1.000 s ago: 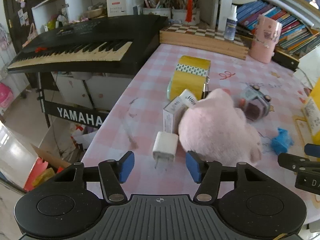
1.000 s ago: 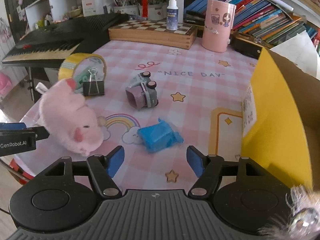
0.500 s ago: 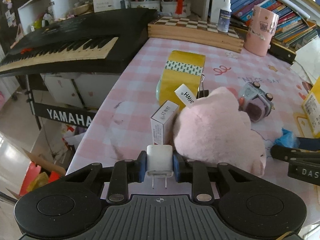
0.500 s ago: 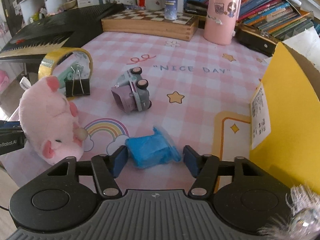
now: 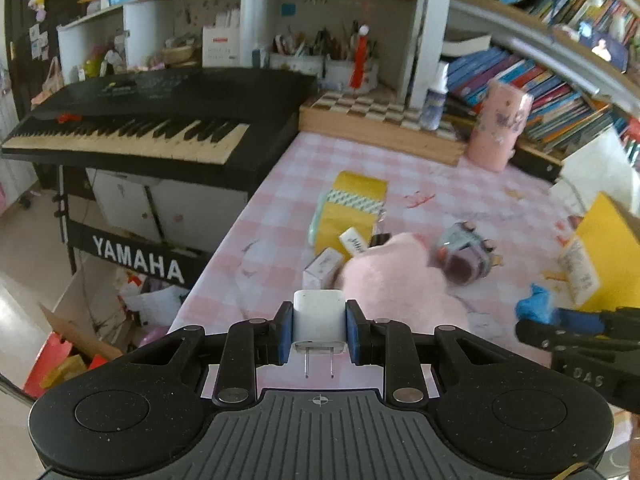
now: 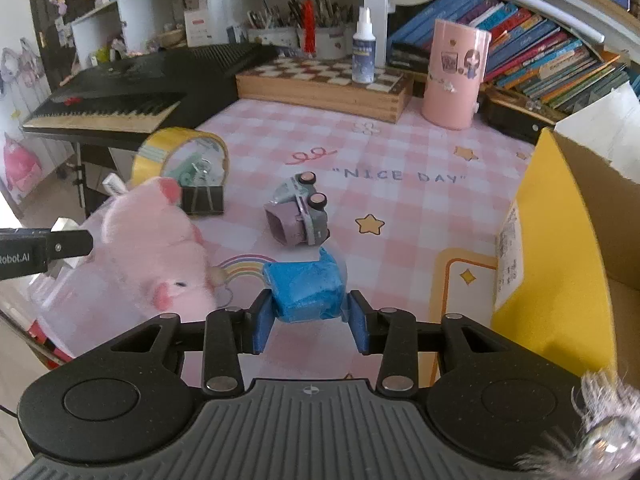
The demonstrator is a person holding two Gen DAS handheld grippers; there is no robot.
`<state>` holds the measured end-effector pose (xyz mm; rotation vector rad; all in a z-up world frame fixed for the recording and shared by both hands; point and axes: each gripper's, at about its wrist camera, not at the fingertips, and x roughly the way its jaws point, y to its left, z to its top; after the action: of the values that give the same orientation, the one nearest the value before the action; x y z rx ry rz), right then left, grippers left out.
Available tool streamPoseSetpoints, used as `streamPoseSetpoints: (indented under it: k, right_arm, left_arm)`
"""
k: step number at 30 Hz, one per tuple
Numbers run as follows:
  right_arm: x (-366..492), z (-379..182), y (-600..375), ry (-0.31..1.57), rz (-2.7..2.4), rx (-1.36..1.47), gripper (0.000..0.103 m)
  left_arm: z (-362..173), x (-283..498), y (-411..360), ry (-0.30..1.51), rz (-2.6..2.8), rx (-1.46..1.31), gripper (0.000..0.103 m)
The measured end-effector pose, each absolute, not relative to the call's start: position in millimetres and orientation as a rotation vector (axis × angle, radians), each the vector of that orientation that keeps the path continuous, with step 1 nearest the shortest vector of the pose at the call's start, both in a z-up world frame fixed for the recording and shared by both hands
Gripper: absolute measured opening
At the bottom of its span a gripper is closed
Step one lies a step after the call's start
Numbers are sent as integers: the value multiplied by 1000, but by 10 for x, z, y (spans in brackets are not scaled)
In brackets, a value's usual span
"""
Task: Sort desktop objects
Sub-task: 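Close the left tool on the white plug while the right tool grasps the blue cloth, then carry the white plug and blue cloth with both tools over the yellow box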
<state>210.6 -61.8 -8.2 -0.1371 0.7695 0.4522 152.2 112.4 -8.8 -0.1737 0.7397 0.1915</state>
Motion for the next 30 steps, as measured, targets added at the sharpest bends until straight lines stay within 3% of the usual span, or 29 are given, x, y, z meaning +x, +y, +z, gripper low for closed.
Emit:
streamPoseSetpoints:
  k: [13,30]
  right_arm:
    - [1280,263,-955,664,407,-64,36]
    - [57,193,-1714,702,87,86,36]
  left_arm:
    - [212,924,767,665,9,-171,25]
    - [220,233,14,680,-347,-49,25]
